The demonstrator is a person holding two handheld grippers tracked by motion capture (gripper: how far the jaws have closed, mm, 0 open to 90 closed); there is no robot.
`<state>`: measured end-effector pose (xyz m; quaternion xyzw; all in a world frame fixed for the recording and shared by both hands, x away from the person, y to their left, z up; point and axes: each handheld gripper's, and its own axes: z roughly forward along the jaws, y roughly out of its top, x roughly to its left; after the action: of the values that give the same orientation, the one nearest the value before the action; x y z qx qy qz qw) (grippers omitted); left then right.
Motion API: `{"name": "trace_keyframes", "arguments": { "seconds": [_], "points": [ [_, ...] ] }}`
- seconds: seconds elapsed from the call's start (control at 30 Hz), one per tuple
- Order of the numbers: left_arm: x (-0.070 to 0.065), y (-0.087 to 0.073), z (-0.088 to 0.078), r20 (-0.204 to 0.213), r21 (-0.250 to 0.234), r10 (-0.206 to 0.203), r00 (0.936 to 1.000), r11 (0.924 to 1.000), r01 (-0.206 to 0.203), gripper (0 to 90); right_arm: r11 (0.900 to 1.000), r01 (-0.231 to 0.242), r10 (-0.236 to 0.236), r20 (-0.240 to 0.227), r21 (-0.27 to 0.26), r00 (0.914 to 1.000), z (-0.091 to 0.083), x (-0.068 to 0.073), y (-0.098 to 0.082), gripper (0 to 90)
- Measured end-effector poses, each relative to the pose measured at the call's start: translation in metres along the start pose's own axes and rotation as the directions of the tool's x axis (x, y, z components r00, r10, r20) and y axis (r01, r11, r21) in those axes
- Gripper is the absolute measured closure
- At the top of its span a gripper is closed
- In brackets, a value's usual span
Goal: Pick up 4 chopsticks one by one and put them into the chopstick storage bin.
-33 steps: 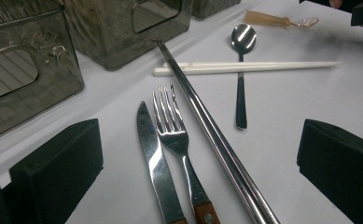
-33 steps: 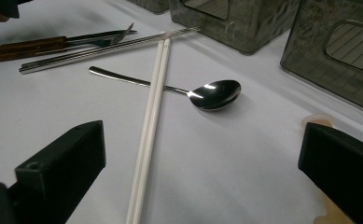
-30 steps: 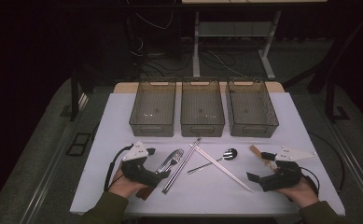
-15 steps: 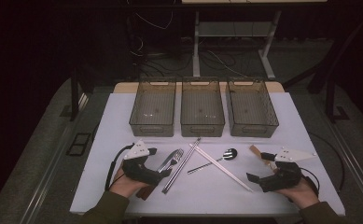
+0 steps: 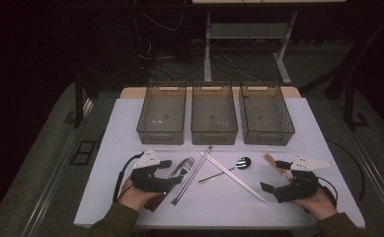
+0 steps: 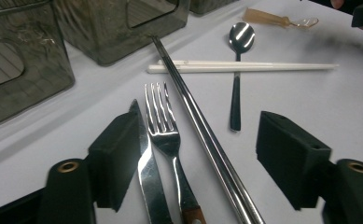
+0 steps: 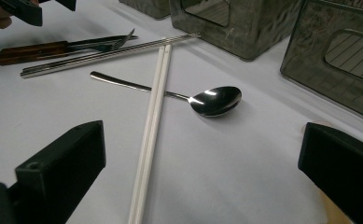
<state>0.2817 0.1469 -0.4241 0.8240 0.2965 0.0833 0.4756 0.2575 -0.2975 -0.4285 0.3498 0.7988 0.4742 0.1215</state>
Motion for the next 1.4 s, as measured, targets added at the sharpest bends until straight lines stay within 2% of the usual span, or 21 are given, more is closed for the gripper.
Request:
{"name": "trace_keyframes", "arguments": {
  "seconds": [0.57,0.67,1.03,1.33,1.4],
  "points": [
    [-0.007,0.003,0.011,0.013,0.038,0.015,0.9998,0.9992,-0.015,60.4,1.000,0.008,-0.008,0.009,-0.005,0.9999,0.000,0.002,0.000,0.8],
    [-0.008,0.004,0.012,0.009,0.047,0.024,0.9997,0.9986,-0.025,63.4,1.000,0.008,-0.008,0.010,-0.005,0.9999,0.000,0.002,0.000,0.9],
    [-0.012,0.005,0.022,0.001,0.070,0.001,1.0000,0.9975,-0.001,73.0,1.000,0.015,-0.015,0.011,-0.004,0.9998,0.001,0.002,0.000,0.9],
    [-0.016,0.005,0.033,-0.013,0.129,0.017,0.9998,0.9915,-0.015,78.6,1.000,0.017,-0.017,0.015,-0.003,0.9997,0.001,0.002,0.000,0.9],
    [-0.016,0.005,0.035,-0.014,0.129,0.005,0.9999,0.9916,-0.004,79.3,1.000,0.018,-0.018,0.017,-0.003,0.9997,0.000,0.002,0.000,0.9]
  ]
}}
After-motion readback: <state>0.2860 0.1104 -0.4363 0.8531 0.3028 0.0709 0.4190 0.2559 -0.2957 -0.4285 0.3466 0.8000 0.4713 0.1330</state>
